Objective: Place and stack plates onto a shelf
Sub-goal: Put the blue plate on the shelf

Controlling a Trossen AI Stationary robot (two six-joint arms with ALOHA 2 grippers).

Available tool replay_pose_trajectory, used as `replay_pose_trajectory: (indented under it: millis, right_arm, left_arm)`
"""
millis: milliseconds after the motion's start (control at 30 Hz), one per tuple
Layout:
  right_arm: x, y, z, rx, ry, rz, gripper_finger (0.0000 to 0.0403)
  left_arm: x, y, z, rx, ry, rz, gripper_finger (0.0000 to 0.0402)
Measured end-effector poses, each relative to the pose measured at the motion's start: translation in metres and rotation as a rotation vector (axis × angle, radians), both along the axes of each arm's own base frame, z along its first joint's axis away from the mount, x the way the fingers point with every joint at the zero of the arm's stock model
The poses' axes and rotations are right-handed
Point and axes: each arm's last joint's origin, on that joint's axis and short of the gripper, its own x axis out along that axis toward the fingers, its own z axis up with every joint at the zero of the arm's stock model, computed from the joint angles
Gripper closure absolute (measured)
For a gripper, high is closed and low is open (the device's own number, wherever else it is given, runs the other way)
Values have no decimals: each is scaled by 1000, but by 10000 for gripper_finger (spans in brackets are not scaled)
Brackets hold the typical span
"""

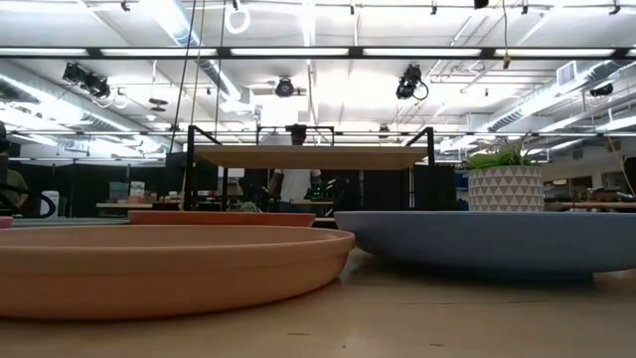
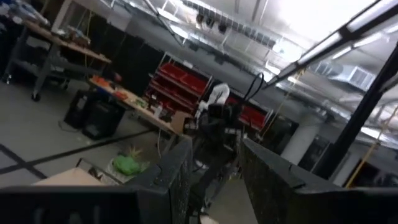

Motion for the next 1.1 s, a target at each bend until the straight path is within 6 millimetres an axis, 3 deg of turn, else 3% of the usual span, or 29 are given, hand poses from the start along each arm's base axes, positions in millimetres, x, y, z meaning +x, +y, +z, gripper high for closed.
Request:
replay_pose_trajectory:
  millis: [200, 400, 667, 933, 1100]
  right_arm:
    - [-2, 2, 0, 17, 46, 37, 376]
    - [6, 2, -5, 124, 61, 124, 376]
    - [10, 2, -9, 137, 96, 162, 376]
    - [18, 3, -50, 262, 489, 162, 376]
    - [20, 4, -81, 276, 816, 71, 375]
  left_arm:
    - [21, 2, 5, 62, 108, -58, 260]
    - [37, 4, -6, 70, 230, -87, 260]
    - [56, 6, -17, -10, 322, -133, 260]
    - [62, 5, -49, -118, 640, -212, 260]
    - [62, 1, -49, -62, 654, -241, 260]
